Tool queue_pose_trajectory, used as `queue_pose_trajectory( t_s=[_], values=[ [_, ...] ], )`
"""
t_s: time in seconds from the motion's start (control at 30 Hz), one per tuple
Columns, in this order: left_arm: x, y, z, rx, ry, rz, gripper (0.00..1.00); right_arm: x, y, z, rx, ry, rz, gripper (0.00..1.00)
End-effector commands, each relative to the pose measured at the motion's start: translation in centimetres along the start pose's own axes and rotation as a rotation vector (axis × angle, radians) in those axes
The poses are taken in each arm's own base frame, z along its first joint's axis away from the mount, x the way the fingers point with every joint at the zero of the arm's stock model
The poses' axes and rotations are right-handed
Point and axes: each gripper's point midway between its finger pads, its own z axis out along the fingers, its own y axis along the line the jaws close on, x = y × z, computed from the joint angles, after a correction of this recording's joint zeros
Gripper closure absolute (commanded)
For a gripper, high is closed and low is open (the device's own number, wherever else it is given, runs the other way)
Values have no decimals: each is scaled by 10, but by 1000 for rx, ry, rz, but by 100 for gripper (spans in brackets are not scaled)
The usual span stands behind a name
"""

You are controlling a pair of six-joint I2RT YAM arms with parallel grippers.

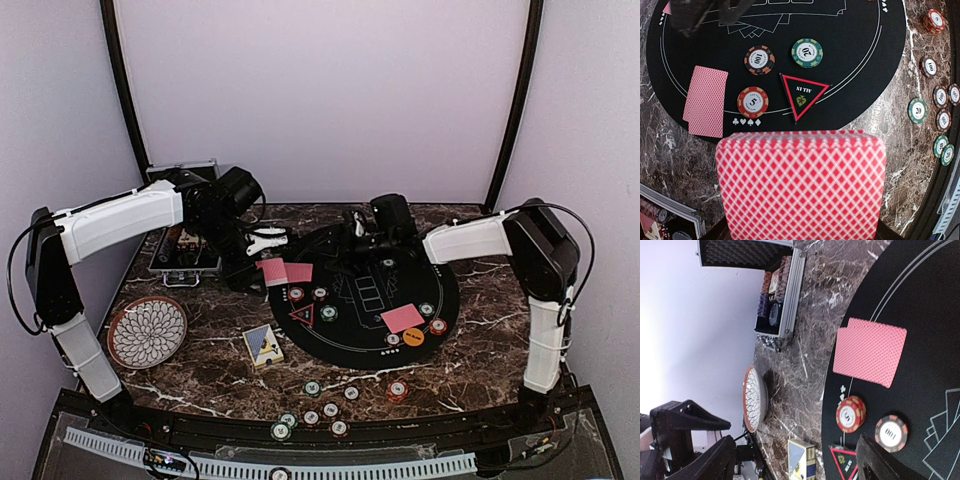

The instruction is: Distribute texas hold em gaming equipment

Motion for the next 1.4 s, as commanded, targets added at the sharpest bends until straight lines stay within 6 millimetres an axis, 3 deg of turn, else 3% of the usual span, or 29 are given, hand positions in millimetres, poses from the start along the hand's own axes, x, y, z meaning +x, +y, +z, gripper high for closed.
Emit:
queue_pose_trajectory(
  t_s=[0.0, 0.2, 0.5, 0.97, 1.37],
  values=[
    [-3, -4, -20, -11, -45, 16, 100, 17, 45, -14, -207, 20, 18, 17],
    [-5, -4, -20, -10, -48, 16, 100, 46, 63, -15, -281, 74, 34, 17],
    [-7, -2, -21, -11, -50, 15, 100, 61, 92, -1, -363, 124, 32, 18],
    [-10, -3, -23, -5, -59, 15, 100, 73, 110, 23, -423, 183, 46, 23],
    [-12, -3, -24, 0, -64, 13, 100, 85, 115, 50, -440, 238, 72, 26]
  ],
)
